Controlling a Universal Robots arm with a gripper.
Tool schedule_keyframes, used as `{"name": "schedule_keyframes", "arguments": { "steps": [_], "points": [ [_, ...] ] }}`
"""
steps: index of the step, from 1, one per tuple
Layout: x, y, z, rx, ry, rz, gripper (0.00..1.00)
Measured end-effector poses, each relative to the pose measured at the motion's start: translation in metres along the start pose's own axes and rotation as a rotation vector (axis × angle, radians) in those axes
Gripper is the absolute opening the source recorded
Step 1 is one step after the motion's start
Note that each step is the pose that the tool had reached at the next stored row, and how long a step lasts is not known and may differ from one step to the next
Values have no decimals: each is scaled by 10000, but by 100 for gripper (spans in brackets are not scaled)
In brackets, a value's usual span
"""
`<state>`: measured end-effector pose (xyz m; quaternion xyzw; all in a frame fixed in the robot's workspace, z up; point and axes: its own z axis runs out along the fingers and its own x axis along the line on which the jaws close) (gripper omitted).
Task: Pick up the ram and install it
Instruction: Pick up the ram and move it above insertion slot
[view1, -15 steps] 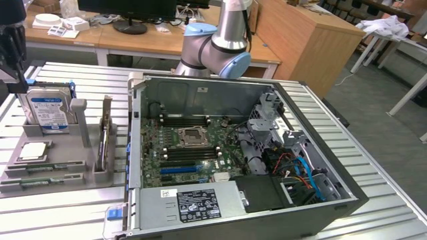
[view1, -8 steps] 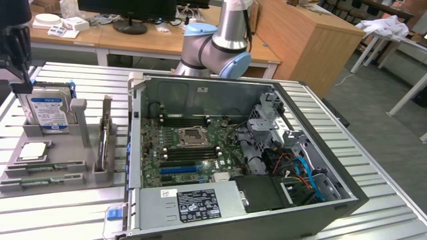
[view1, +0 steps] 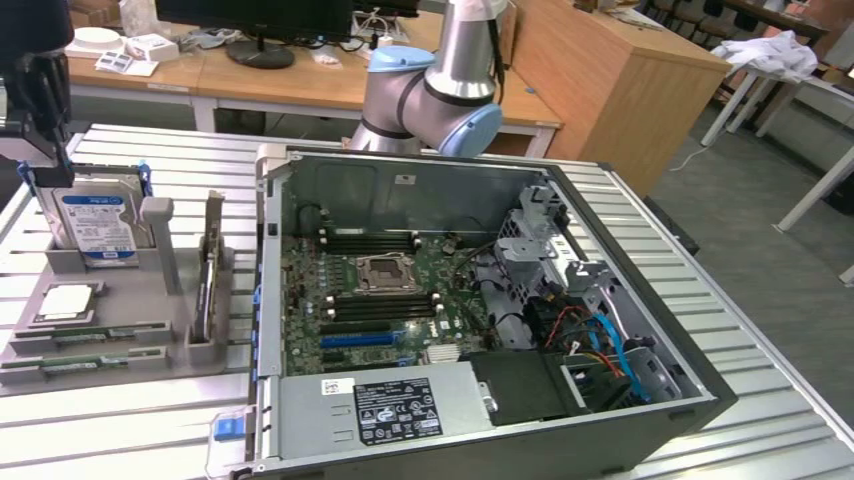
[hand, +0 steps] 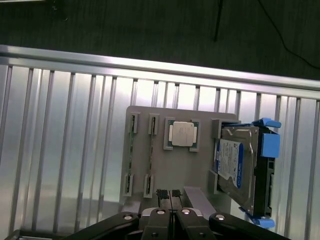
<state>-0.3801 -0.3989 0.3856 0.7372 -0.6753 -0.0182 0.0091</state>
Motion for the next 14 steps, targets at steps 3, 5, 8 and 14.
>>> {"name": "schedule_keyframes", "arguments": {
  "steps": [3, 5, 8, 14],
  "points": [
    [0, -1, 0, -1, 0, -1, 11],
    [0, -1, 0, 0, 0, -1, 11],
    [6, -2, 0, -1, 0, -3, 11],
    [54, 4, -1, -1, 0, -1, 11]
  ]
}}
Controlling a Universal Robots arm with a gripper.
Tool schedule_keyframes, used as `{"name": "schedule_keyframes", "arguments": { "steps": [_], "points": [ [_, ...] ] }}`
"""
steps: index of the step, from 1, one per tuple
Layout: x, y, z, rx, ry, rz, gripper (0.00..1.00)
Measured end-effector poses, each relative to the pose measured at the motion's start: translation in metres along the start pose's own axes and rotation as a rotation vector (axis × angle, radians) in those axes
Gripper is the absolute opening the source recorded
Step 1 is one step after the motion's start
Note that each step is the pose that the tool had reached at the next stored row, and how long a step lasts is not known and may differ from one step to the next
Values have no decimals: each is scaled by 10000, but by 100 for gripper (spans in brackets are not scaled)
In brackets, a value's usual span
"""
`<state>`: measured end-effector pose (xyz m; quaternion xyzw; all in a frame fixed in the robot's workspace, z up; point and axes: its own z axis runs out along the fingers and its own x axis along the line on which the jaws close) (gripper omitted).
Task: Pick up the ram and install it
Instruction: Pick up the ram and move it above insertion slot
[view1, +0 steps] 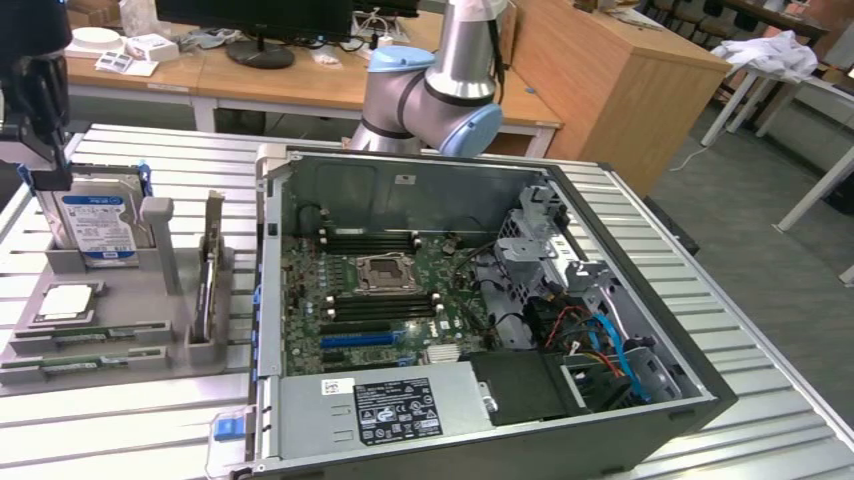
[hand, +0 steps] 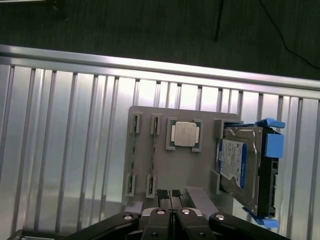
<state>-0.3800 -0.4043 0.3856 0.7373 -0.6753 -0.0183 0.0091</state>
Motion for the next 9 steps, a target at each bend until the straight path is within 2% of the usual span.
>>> {"name": "schedule_keyframes", "arguments": {
  "steps": [5, 9],
  "points": [
    [55, 5, 0, 0, 0, 0, 11],
    [56, 5, 0, 0, 0, 1, 11]
  ]
}}
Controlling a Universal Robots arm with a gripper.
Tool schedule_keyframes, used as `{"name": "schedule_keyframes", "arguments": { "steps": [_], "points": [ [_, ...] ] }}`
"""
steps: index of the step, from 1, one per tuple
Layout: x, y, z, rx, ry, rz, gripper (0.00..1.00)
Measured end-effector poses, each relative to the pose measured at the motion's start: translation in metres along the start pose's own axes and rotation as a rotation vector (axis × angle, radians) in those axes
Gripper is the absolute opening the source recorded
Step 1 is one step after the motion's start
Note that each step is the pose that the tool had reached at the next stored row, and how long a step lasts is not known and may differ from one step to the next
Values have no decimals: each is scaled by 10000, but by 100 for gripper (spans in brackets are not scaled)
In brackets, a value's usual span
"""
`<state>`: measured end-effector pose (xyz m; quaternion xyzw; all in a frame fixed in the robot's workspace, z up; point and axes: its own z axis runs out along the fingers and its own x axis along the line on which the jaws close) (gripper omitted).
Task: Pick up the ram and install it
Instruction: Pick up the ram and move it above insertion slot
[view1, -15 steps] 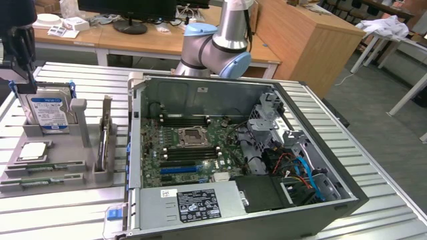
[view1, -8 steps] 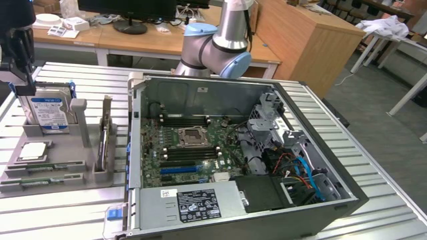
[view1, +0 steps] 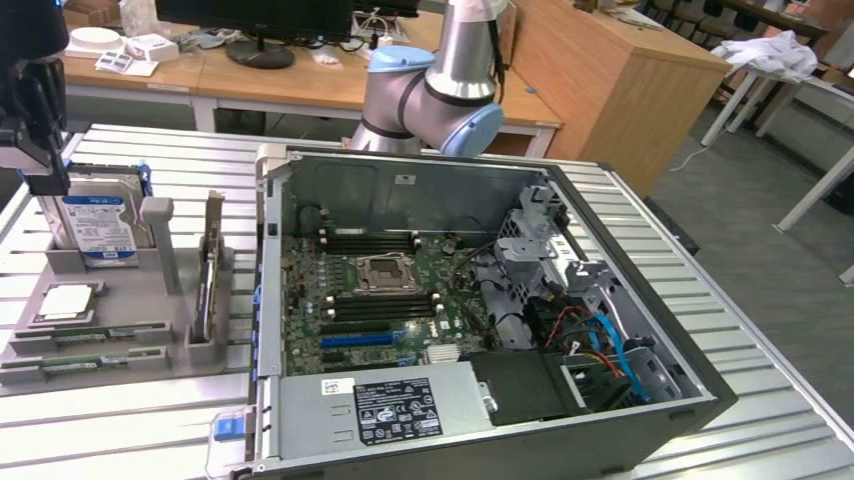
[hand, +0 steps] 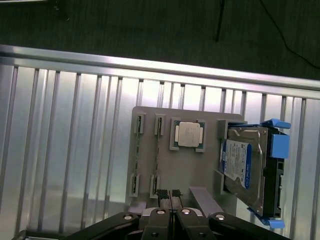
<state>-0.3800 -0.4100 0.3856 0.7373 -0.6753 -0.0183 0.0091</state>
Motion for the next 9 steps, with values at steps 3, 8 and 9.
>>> {"name": "schedule_keyframes", "arguments": {
  "steps": [3, 8, 9],
  "points": [
    [3, 0, 0, 0, 0, -1, 11],
    [24, 2, 0, 1, 0, 15, 23],
    [26, 2, -1, 0, 0, 19, 29]
  ]
}}
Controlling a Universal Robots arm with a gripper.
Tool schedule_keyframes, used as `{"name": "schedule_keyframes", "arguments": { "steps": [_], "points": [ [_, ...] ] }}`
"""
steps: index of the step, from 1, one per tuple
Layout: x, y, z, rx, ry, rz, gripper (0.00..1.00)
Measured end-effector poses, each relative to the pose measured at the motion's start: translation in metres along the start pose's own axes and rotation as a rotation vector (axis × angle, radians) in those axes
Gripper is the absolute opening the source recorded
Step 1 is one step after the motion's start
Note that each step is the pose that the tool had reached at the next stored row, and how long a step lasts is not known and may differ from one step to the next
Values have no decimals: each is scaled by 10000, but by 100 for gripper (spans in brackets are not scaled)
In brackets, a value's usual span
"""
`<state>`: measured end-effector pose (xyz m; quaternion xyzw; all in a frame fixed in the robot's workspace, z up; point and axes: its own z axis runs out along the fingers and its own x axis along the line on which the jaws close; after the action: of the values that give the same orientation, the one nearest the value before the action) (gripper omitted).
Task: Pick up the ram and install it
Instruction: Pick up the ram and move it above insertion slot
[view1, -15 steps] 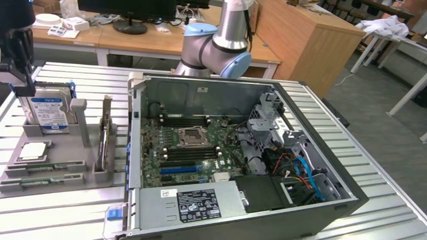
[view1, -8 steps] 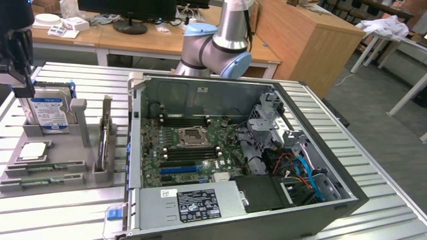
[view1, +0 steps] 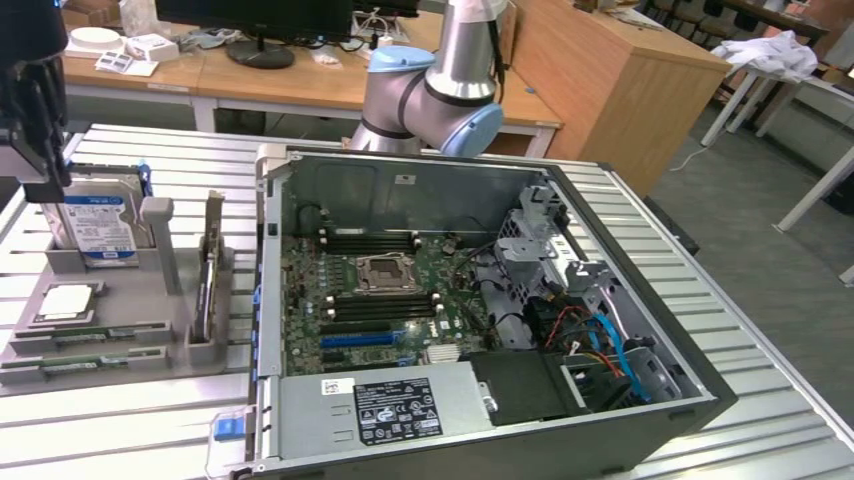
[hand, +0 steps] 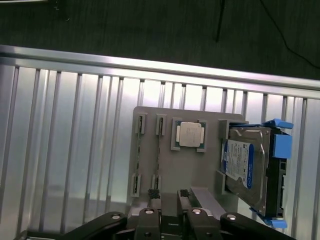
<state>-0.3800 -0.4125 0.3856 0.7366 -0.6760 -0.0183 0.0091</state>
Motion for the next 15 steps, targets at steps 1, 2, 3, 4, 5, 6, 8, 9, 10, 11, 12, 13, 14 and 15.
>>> {"name": "schedule_keyframes", "arguments": {
  "steps": [1, 2, 3, 4, 5, 6, 8, 9, 10, 11, 12, 13, 14, 15],
  "points": [
    [0, 0, 0, 0, -1, -1, 29],
    [0, 0, 0, 1, -1, 0, 36],
    [0, 0, 0, 1, 0, 0, 36],
    [1, 0, 0, 0, -1, -1, 36],
    [1, 0, 0, 0, 0, -2, 36],
    [1, 0, 1, 0, -1, -1, 36],
    [2, -1, 28, 16, 0, -3, 36],
    [2, -2, 46, 18, 0, -3, 36],
    [3, -3, 64, 19, 1, -3, 36],
    [2, -3, 82, 19, 1, -2, 36],
    [3, -4, 100, 20, 0, -2, 36],
    [3, -4, 120, 19, 1, -2, 36],
    [3, -5, 137, 19, 1, -2, 36],
    [3, -6, 155, 19, 1, -2, 36]
  ]
}}
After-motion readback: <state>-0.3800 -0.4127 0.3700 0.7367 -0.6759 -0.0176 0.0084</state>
